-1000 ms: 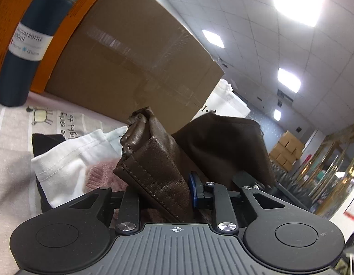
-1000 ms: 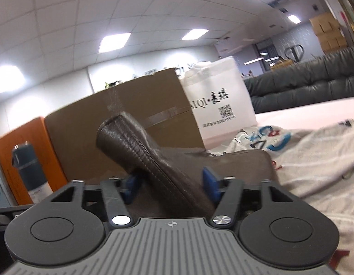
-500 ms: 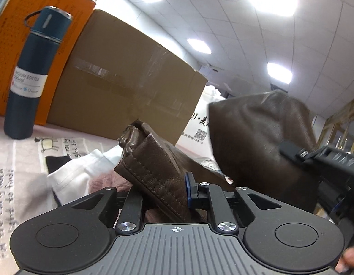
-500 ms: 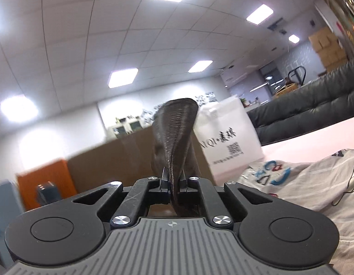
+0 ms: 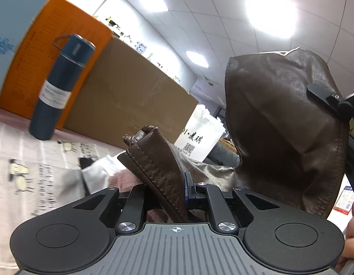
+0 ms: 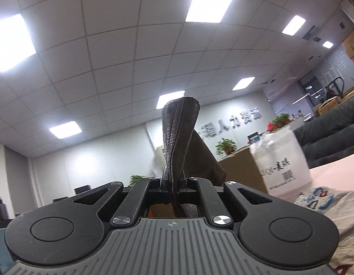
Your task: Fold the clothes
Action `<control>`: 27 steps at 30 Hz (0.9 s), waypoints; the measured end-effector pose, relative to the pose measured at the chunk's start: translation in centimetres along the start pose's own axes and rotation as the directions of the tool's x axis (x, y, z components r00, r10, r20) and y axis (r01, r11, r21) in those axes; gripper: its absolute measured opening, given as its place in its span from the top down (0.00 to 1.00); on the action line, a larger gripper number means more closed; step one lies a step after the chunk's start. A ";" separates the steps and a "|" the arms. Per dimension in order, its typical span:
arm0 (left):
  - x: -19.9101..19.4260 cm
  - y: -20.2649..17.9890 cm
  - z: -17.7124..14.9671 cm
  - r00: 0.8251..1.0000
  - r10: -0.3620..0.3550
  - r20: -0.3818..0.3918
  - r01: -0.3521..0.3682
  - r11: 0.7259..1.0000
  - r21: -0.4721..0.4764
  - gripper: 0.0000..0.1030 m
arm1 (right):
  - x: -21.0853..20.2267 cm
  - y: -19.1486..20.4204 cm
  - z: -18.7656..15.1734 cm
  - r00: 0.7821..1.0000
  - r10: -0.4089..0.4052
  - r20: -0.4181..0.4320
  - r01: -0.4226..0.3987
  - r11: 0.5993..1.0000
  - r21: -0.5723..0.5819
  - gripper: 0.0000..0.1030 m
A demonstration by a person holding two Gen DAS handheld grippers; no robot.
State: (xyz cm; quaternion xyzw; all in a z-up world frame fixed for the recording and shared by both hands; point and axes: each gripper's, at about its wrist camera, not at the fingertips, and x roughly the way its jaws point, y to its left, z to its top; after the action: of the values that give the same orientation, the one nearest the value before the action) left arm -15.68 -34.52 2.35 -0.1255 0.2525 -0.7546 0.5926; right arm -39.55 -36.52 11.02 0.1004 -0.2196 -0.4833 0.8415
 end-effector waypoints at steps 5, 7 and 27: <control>-4.3 2.0 1.6 0.999 0.036 0.026 -0.036 0.999 0.009 0.89 | -0.8 3.8 -0.5 0.998 0.053 -0.017 -0.053 0.999 -0.001 0.96; -6.3 3.0 2.3 0.997 0.064 0.034 -0.065 0.998 0.022 0.89 | -0.9 5.4 -1.1 0.995 0.087 -0.041 -0.086 0.996 0.016 0.96; -25.3 12.3 4.8 0.852 0.518 0.071 -0.521 0.832 0.191 0.88 | 2.7 13.2 -13.6 0.925 0.231 -0.301 -0.176 0.964 0.199 0.96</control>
State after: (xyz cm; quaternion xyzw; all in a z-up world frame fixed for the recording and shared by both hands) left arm 3.63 -13.55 2.62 0.0029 0.1940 -0.5859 0.7868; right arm -21.89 -32.72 4.77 0.2252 -0.1290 -0.3500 0.9001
